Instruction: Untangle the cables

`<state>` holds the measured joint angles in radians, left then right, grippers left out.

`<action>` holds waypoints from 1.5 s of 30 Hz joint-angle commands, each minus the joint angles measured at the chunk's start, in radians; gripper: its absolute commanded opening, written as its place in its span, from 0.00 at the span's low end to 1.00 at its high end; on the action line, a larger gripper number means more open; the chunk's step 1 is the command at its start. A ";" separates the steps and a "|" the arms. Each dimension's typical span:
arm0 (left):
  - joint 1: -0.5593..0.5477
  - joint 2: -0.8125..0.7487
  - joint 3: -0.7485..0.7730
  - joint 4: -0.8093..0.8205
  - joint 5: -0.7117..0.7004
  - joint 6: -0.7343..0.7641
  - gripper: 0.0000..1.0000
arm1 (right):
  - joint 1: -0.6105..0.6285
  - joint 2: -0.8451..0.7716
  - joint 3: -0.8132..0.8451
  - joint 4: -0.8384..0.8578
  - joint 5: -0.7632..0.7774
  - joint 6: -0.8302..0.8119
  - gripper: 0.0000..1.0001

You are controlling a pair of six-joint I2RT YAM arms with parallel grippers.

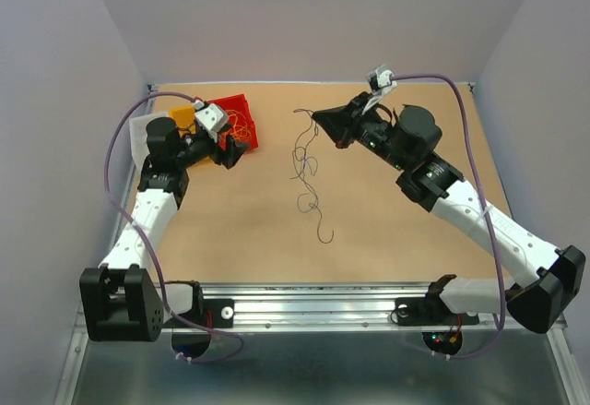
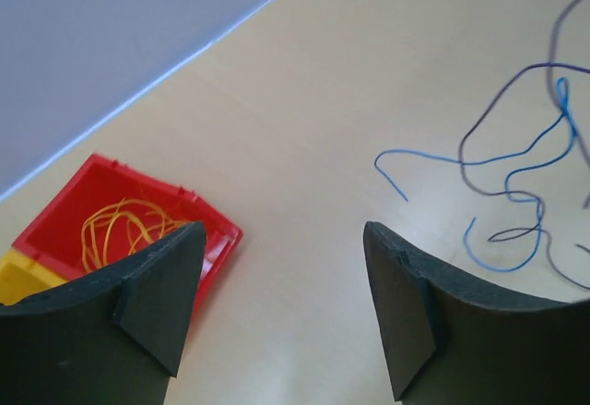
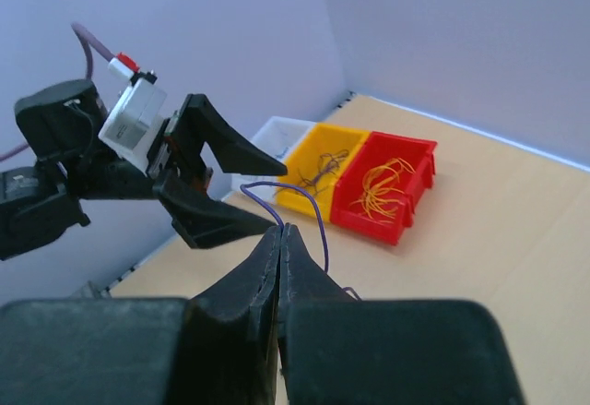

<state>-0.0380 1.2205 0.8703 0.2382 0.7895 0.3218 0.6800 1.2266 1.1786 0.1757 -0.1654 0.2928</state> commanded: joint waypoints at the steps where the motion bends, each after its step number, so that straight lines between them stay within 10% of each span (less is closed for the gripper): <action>1: -0.007 -0.117 -0.057 0.146 0.212 -0.064 0.82 | -0.003 0.023 0.136 0.005 -0.134 0.031 0.00; 16: -0.069 -0.184 0.016 0.317 0.455 -0.236 0.96 | -0.002 0.174 0.320 0.007 -0.336 0.115 0.01; 41: -0.192 -0.095 0.145 0.320 0.051 -0.302 0.99 | 0.023 0.198 0.302 0.013 -0.382 0.109 0.01; 45: -0.192 -0.056 0.177 0.320 0.140 -0.317 0.86 | 0.024 0.205 0.299 0.016 -0.395 0.112 0.01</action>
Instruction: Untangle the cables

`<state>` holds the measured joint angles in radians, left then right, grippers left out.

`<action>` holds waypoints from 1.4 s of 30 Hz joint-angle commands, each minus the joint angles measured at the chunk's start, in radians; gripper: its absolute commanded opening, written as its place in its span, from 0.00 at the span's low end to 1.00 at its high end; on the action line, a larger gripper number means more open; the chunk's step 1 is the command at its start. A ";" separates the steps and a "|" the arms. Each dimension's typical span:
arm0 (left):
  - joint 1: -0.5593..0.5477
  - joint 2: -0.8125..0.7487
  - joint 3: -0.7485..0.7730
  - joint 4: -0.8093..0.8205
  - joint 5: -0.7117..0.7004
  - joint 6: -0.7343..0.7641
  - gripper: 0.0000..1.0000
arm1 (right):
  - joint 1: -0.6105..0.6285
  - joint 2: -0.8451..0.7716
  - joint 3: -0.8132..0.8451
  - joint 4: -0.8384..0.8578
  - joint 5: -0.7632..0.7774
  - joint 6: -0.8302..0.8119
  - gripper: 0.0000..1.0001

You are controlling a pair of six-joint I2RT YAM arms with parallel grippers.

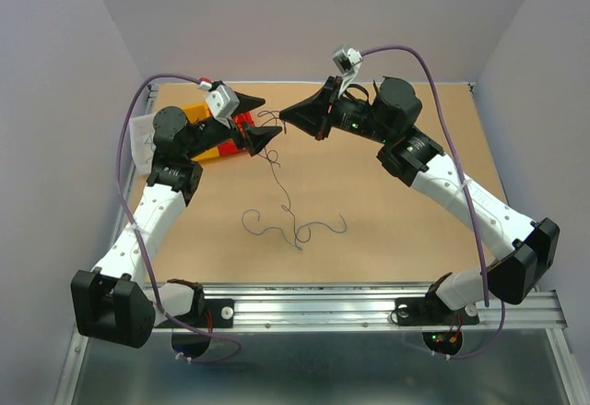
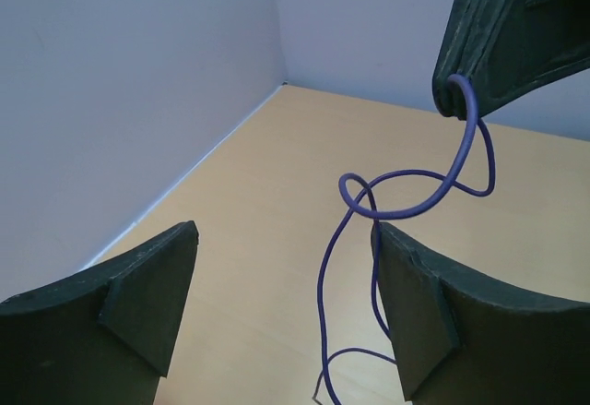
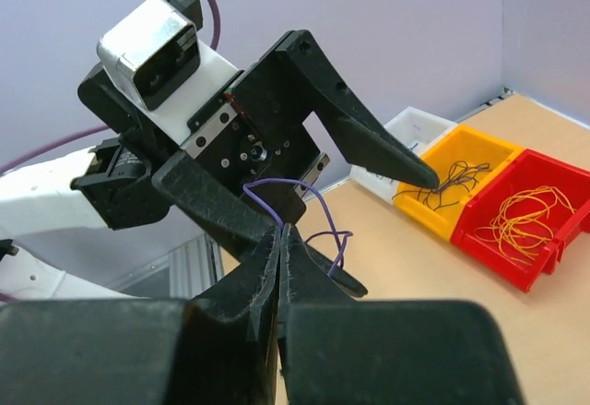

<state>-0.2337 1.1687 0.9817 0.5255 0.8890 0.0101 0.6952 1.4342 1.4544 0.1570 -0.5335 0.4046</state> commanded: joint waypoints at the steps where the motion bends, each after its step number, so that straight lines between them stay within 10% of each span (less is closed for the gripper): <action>1: 0.002 0.018 0.081 0.033 0.057 -0.007 0.78 | 0.009 -0.001 0.024 0.036 -0.026 0.000 0.01; 10: 0.002 0.079 0.120 0.018 0.139 -0.047 0.00 | 0.010 -0.012 0.000 0.045 -0.014 -0.009 0.04; 14: 0.004 0.037 0.138 -0.074 0.042 0.017 0.00 | 0.010 -0.037 -0.046 0.058 0.015 -0.021 0.10; 19: 0.058 0.042 0.306 -0.296 -0.180 0.099 0.00 | 0.012 -0.093 -0.147 0.113 0.095 -0.038 0.80; 22: 0.120 0.054 0.400 -0.320 -0.229 0.100 0.00 | 0.010 -0.138 -0.227 0.148 0.170 -0.046 0.97; 42: 0.286 0.397 1.095 -0.432 -0.398 0.134 0.00 | 0.010 0.170 -0.488 0.406 0.213 -0.098 0.91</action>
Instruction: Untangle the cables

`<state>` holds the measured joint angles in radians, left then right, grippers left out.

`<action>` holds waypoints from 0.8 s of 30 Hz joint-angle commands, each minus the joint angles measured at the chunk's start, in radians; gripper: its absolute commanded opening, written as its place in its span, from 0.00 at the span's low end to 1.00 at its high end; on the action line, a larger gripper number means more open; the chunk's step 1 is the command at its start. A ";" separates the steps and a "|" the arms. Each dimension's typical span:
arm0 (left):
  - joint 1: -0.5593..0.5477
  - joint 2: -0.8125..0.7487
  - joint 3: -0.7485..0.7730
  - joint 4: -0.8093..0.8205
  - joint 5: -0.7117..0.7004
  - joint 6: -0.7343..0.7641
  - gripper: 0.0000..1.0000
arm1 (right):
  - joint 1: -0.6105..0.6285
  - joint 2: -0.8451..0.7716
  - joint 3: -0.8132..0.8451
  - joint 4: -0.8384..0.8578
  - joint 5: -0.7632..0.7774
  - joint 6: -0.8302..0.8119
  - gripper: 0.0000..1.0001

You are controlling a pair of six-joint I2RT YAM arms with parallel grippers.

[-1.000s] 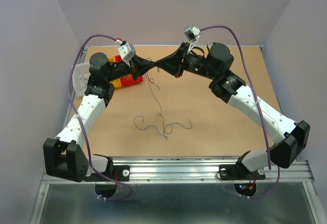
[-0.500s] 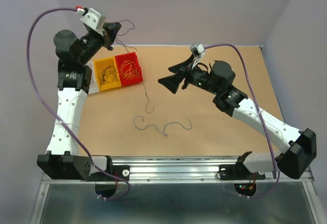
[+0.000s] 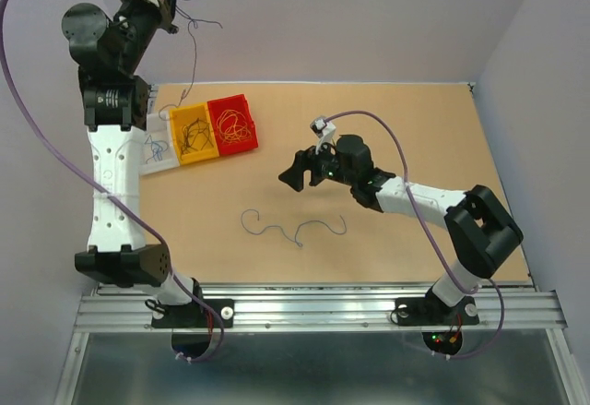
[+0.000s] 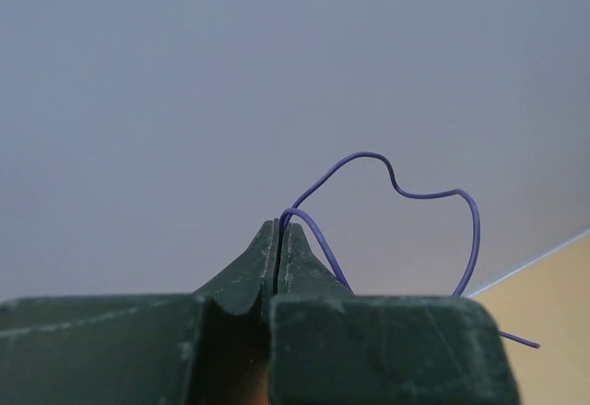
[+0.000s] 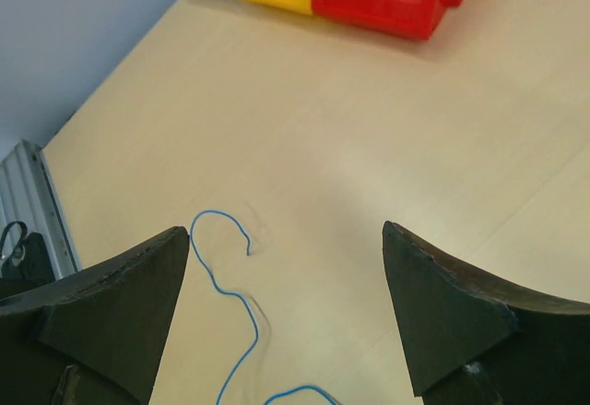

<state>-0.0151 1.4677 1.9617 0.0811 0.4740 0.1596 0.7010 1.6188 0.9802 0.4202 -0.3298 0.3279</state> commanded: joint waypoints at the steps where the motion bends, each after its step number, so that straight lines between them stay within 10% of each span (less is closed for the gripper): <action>1: 0.101 0.124 0.143 0.013 0.035 -0.031 0.00 | 0.005 -0.013 -0.020 0.149 0.011 -0.024 0.91; 24: 0.257 0.315 0.276 0.111 0.133 -0.186 0.00 | 0.005 -0.073 -0.135 0.200 0.087 -0.035 0.91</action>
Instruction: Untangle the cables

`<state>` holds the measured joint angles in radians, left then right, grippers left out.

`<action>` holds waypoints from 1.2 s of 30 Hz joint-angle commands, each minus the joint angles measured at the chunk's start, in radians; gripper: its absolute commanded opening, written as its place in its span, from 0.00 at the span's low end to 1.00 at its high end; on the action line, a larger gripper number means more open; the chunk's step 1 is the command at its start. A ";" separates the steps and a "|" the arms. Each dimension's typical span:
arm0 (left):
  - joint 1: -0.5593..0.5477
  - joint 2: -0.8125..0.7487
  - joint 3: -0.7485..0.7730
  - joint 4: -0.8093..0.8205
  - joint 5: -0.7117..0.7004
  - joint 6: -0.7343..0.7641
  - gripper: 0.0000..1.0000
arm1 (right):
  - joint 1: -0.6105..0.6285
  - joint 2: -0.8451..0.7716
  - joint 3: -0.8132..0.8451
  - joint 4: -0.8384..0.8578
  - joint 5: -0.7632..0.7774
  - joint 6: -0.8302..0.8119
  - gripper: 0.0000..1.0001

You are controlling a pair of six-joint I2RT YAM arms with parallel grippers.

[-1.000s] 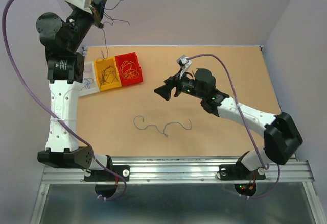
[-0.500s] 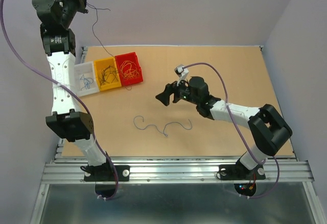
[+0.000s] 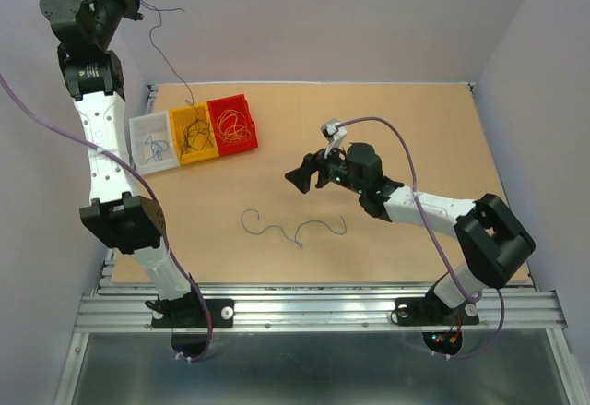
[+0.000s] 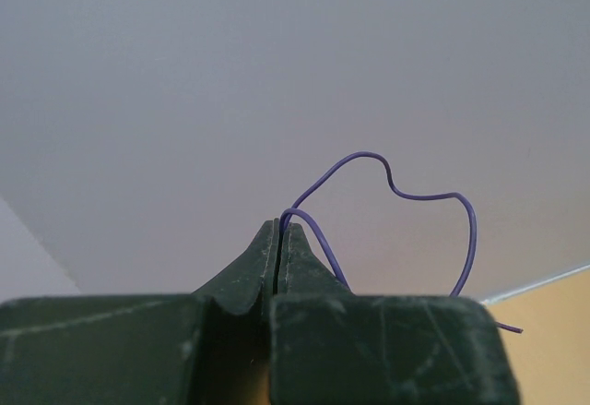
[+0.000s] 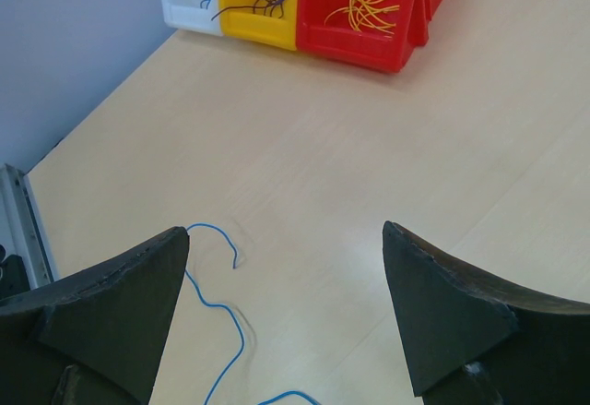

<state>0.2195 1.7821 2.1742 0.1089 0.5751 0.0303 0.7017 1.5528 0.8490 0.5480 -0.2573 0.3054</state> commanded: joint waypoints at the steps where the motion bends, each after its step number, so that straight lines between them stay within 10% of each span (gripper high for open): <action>1: 0.027 0.008 0.071 0.084 0.032 -0.061 0.00 | 0.004 -0.002 -0.001 0.072 0.013 -0.011 0.91; 36: 0.073 -0.041 -0.657 0.230 0.276 0.167 0.00 | 0.005 0.026 -0.028 0.109 0.020 0.000 0.91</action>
<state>0.2890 1.8164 1.5478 0.3096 0.8192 0.1425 0.7017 1.5665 0.8345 0.5896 -0.2501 0.3069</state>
